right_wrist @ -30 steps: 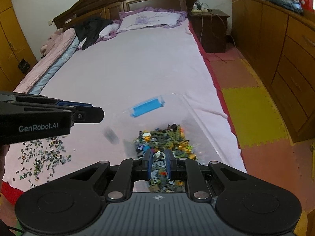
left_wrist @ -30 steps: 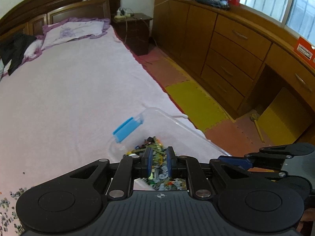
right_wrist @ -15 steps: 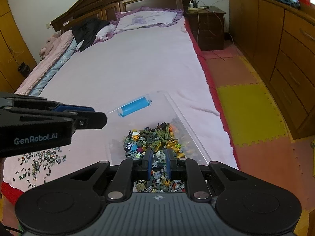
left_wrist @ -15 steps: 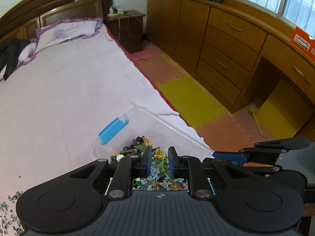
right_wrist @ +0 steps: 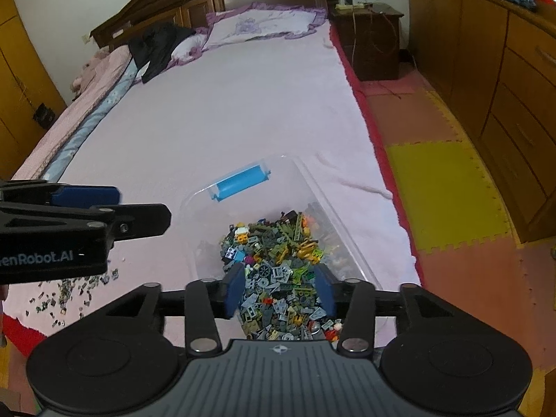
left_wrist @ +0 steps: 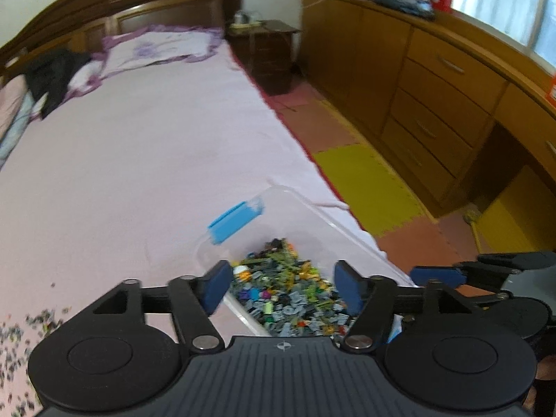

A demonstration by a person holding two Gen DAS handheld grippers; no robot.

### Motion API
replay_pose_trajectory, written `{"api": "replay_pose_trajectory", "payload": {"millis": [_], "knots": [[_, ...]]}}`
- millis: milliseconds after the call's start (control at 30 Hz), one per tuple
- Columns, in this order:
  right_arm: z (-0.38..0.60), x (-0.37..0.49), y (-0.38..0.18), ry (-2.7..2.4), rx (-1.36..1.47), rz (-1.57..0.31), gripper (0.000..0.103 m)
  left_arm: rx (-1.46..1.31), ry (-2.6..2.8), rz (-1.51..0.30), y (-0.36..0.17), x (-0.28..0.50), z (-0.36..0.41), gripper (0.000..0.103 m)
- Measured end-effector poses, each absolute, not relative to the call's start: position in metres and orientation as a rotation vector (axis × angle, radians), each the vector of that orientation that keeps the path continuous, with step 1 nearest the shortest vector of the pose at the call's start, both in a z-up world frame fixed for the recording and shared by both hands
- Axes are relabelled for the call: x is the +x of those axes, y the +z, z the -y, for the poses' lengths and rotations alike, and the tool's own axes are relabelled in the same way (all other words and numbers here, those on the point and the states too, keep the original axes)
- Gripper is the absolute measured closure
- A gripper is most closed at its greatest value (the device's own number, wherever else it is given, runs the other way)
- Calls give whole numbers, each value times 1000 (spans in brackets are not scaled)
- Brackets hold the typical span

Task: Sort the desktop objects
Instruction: 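Lower both grippers into the box and open them to drop the bricks, then move both open grippers back over the scattered bricks on the sheet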

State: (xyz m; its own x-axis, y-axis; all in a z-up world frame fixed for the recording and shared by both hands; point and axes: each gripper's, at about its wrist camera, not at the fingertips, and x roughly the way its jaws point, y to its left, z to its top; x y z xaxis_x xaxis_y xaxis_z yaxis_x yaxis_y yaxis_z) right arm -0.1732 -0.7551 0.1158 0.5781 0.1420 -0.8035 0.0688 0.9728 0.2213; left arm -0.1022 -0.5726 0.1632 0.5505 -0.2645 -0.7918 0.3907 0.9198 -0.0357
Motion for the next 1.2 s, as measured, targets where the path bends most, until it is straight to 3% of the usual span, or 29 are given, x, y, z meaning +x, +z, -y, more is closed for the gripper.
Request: {"api": "replay_pose_trajectory", "payload": {"millis": [100, 367, 800, 1200], "knots": [[751, -167, 115, 51, 231, -978, 43, 121, -325, -917, 163, -100, 559, 22], [744, -154, 109, 79, 253, -1058, 31, 49, -207, -937, 159, -101, 521, 18], [682, -150, 113, 143, 168, -1062, 27, 61, -92, -1024, 142, -135, 441, 15], [543, -168, 129, 172, 75, -1032, 26, 148, -87, -1028, 126, -168, 310, 11]]}}
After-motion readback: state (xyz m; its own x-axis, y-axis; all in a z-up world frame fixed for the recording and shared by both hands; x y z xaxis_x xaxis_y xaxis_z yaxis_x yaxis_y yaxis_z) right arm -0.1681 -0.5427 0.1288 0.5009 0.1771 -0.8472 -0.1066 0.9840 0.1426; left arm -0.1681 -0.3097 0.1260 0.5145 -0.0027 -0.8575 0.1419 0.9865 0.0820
